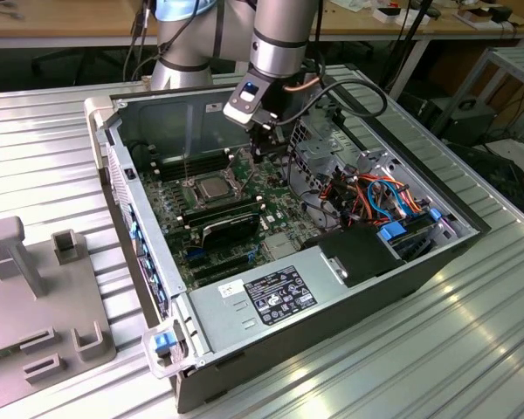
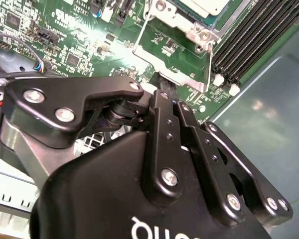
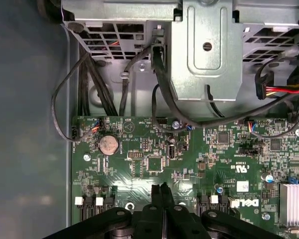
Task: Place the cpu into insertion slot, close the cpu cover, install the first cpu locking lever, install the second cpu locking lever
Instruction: 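Close the cpu cover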
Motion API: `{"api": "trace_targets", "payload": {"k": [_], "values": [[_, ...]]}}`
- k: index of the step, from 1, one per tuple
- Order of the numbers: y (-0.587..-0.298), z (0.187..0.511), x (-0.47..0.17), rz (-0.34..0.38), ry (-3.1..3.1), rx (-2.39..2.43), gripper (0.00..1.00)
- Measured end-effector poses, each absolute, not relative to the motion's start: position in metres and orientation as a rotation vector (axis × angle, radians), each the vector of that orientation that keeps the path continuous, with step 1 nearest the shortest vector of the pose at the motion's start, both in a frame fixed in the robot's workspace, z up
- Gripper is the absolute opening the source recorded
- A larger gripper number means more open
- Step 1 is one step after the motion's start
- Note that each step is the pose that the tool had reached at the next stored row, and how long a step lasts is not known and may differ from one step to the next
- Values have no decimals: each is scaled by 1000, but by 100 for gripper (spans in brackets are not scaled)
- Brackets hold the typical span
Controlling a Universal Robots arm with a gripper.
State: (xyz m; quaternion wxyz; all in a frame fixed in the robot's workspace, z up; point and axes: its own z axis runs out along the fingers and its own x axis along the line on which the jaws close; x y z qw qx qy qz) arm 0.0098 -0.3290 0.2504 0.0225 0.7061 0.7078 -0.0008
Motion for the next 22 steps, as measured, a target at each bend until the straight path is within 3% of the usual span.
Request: {"api": "trace_targets", "payload": {"k": [22], "values": [[-329, 250, -14, -2, 2192, 2187, 11]]}}
